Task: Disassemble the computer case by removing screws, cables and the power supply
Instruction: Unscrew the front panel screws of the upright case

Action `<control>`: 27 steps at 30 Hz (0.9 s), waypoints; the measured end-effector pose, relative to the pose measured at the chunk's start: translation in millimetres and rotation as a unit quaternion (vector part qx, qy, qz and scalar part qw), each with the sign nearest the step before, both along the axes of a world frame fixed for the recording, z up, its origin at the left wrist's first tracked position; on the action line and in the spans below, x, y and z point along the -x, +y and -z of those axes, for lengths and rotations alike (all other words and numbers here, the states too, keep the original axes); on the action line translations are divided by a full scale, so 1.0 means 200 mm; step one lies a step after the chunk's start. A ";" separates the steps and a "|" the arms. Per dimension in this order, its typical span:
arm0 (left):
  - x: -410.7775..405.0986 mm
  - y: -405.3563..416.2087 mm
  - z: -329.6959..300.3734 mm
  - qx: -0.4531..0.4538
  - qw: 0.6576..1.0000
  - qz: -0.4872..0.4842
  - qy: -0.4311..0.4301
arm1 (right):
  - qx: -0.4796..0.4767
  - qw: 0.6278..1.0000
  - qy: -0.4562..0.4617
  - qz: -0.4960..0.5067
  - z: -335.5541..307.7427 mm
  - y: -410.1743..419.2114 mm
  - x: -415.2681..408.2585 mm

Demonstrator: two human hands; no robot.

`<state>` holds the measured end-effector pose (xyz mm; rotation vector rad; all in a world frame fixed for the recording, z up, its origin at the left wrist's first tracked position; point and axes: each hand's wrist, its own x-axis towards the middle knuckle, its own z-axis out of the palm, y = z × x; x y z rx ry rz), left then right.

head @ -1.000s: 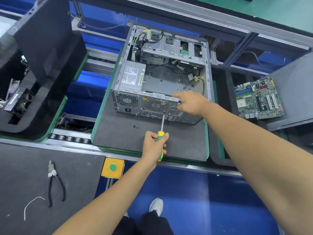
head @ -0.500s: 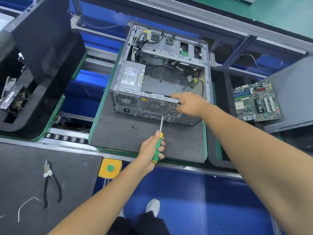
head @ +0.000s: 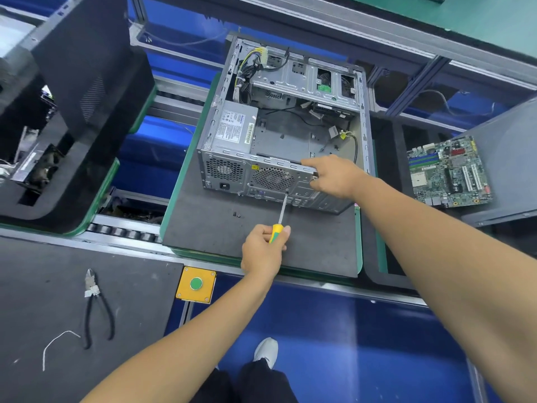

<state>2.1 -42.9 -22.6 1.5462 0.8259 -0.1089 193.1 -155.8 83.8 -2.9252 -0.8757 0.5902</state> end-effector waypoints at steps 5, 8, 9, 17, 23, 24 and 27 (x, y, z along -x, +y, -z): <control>0.00 -0.05 0.02 -0.006 0.999 0.023 -0.024 | 0.001 1.000 0.001 0.001 0.00 0.00 0.00; -0.02 -0.04 0.03 0.309 0.950 -0.024 -0.040 | 0.004 1.000 0.002 0.001 0.00 0.00 0.00; -0.01 -0.02 0.03 0.425 0.904 -0.033 -0.033 | 0.006 1.000 0.001 0.002 0.01 0.00 0.00; 0.00 0.01 0.08 0.456 0.887 -0.043 -0.062 | 0.002 1.000 0.002 0.004 0.02 -0.01 -0.02; -0.02 0.00 0.03 0.167 0.983 -0.042 -0.057 | 0.005 1.000 -0.004 0.007 0.03 -0.02 -0.02; -0.01 -0.01 0.02 0.129 0.990 -0.030 -0.047 | 0.005 1.000 -0.005 0.006 0.03 -0.02 -0.02; 0.00 -0.05 0.01 0.072 0.997 -0.029 -0.016 | 0.009 1.000 -0.005 0.003 0.04 -0.02 -0.03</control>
